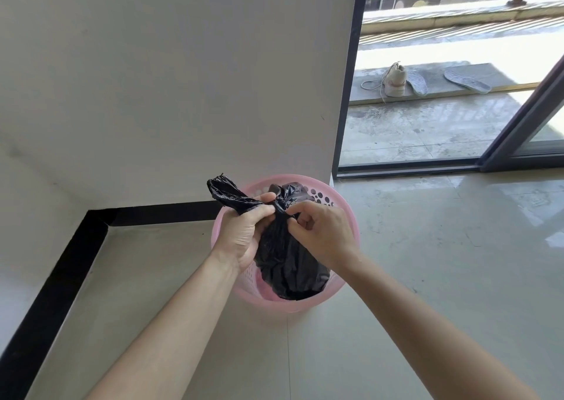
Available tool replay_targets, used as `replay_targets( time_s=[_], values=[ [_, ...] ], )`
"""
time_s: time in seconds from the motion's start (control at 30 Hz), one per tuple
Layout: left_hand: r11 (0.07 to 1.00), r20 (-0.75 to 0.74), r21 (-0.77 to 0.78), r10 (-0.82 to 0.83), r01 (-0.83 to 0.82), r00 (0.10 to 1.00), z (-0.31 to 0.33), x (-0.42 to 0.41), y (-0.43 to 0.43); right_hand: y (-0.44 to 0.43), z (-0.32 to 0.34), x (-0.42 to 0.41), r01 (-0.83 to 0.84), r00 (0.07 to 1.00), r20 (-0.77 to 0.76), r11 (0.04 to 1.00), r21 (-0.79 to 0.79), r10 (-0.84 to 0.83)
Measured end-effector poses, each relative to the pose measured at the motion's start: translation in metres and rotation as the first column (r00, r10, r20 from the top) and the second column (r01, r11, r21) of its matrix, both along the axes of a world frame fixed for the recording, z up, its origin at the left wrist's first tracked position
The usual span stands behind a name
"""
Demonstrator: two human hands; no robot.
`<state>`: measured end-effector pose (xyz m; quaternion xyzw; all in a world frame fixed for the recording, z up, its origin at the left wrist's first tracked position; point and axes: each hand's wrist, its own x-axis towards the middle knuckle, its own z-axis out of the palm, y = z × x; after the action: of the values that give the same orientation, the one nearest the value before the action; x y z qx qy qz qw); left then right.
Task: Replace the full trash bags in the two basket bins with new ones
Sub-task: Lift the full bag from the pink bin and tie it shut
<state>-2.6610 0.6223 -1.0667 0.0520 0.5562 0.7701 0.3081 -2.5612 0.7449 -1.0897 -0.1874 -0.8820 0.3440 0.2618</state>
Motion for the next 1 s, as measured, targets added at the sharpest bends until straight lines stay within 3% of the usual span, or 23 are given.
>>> replay_targets(
  time_s=[0.1,0.27,0.4,0.63,0.73,0.83,0.93,1.0],
  values=[
    [1.000,-0.006,0.008,-0.003,0.003,1.000,-0.003,-0.001,-0.002,0.002,-0.003,0.001,-0.040,0.999,-0.036,0.999,0.016,0.040],
    [0.997,-0.092,-0.061,-0.055,0.050,0.994,-0.009,-0.004,-0.008,0.012,-0.005,0.001,-0.178,0.978,0.071,0.963,-0.204,0.196],
    [0.997,-0.059,-0.061,-0.043,0.039,0.997,-0.012,-0.005,-0.009,0.012,-0.009,0.001,-0.206,0.958,0.127,0.928,-0.310,0.255],
    [0.986,-0.148,-0.118,-0.134,0.117,0.980,-0.014,-0.008,-0.015,0.012,-0.010,0.002,-0.201,0.967,0.101,0.945,-0.258,0.233],
    [0.982,-0.180,-0.172,-0.110,0.079,0.978,-0.015,-0.008,-0.016,0.016,-0.011,0.000,-0.159,0.981,0.093,0.981,-0.109,0.169],
    [0.990,-0.104,-0.136,-0.052,0.037,0.993,-0.015,-0.010,-0.013,0.013,-0.009,0.001,-0.173,0.978,0.134,0.981,0.087,0.161],
    [0.991,-0.079,-0.128,-0.060,0.049,0.995,-0.016,-0.004,-0.008,0.006,-0.011,0.000,-0.181,0.978,0.174,0.882,0.436,0.115],
    [0.984,-0.060,-0.170,-0.058,0.047,0.997,-0.019,0.001,-0.005,0.007,-0.013,0.002,-0.162,0.977,0.206,0.812,0.561,0.052]
  ],
)
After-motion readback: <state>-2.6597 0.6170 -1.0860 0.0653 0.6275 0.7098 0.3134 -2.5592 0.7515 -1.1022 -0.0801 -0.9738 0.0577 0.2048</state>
